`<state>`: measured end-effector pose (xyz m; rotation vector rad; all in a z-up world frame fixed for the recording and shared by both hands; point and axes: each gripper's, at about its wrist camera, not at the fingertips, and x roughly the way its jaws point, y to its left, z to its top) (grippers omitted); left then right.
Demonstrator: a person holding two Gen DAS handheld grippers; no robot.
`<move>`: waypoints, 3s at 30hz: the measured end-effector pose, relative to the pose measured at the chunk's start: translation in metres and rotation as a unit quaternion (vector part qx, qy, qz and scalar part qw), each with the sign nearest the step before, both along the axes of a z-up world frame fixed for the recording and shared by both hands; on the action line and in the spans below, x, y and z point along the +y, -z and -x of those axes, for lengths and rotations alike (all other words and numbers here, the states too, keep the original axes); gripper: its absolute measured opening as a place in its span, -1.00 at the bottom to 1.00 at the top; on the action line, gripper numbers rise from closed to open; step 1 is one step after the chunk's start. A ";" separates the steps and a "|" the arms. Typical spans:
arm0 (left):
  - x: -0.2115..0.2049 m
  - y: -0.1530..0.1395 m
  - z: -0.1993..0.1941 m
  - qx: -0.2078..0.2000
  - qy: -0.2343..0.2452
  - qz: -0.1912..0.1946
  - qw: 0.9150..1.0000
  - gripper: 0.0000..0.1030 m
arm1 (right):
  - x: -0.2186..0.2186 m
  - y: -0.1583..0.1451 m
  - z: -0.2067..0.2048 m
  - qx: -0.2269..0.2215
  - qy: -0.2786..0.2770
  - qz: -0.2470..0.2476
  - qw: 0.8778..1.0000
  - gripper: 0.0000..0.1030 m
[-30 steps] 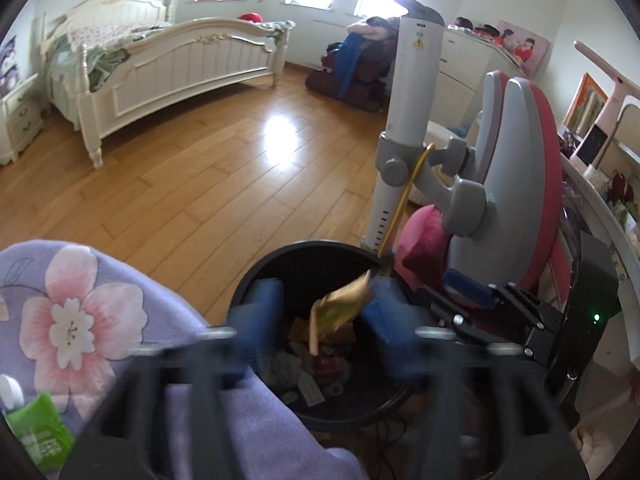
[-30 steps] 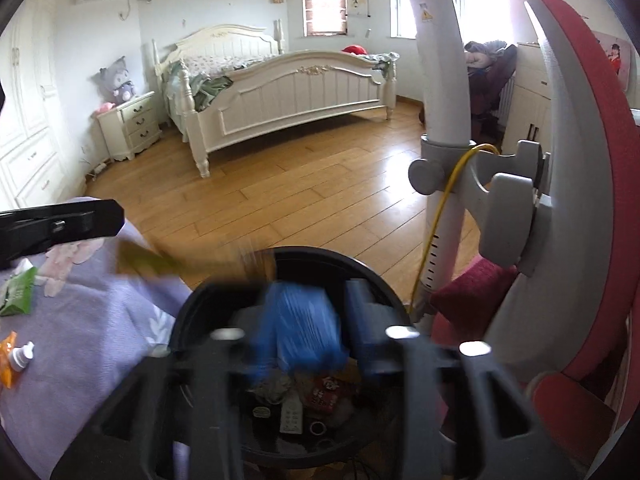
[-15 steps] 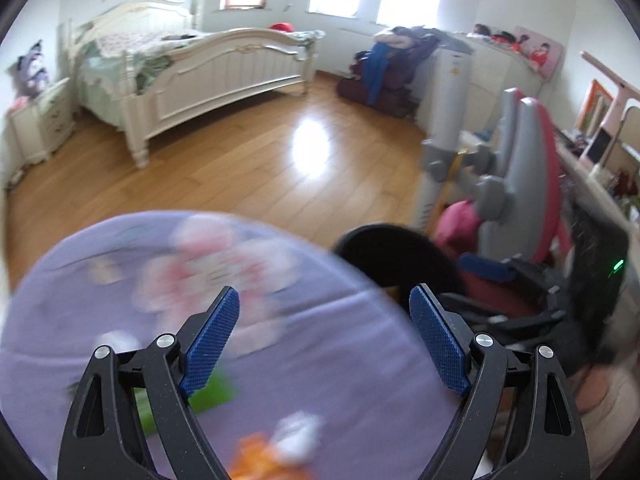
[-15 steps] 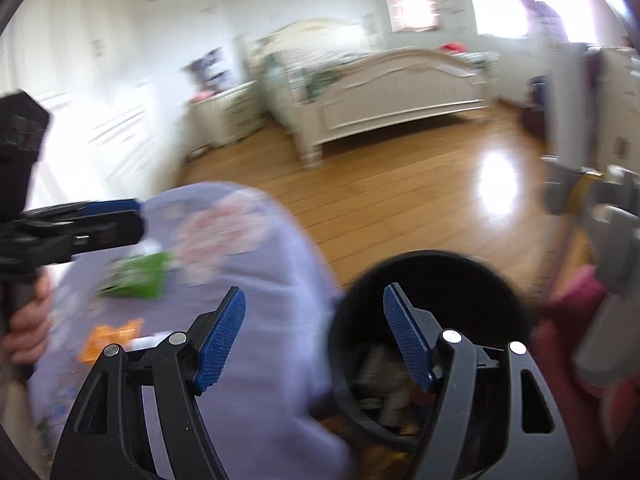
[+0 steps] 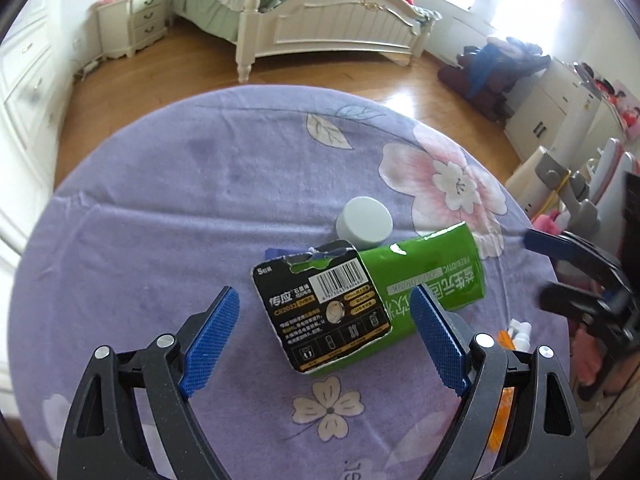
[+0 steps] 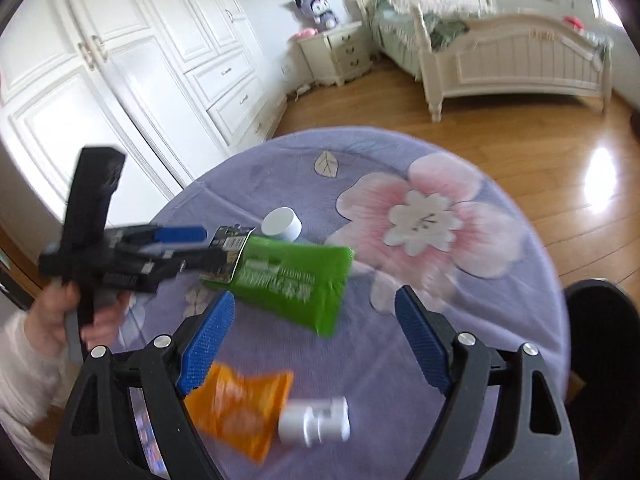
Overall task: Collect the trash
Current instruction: 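Grasp the black battery card with the left tool while the right tool grasps the green packet, then carry the battery card and green packet over the bin and open both tools, then grasp the blue tube with the left tool while the right tool grasps the white round lid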
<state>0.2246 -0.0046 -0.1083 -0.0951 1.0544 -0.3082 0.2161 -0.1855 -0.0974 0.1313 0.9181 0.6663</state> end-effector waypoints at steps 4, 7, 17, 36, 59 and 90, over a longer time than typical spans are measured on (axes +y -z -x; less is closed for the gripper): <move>0.000 0.009 0.002 -0.011 -0.007 -0.002 1.000 0.67 | 0.018 0.022 -0.023 0.055 -0.015 -0.014 0.998 0.52; -0.002 0.011 0.007 -0.033 -0.009 -0.006 0.999 0.55 | 0.032 0.026 -0.022 0.062 -0.047 -0.023 0.997 0.06; 0.014 0.009 0.019 -0.066 -0.031 0.013 0.997 0.19 | 0.028 0.006 0.004 0.019 -0.040 -0.017 0.999 -0.76; -0.052 -0.087 0.058 -0.146 0.024 0.074 0.986 0.19 | -0.076 -0.089 0.100 -0.207 0.138 0.028 0.968 -0.92; -0.291 -0.052 0.024 -0.108 0.187 0.110 0.970 0.19 | -0.205 -0.039 0.095 -0.181 0.295 0.163 0.924 -0.91; -0.175 -0.059 0.015 -0.108 0.122 -0.011 0.987 0.84 | -0.156 -0.027 0.068 -0.121 0.204 0.058 0.970 0.47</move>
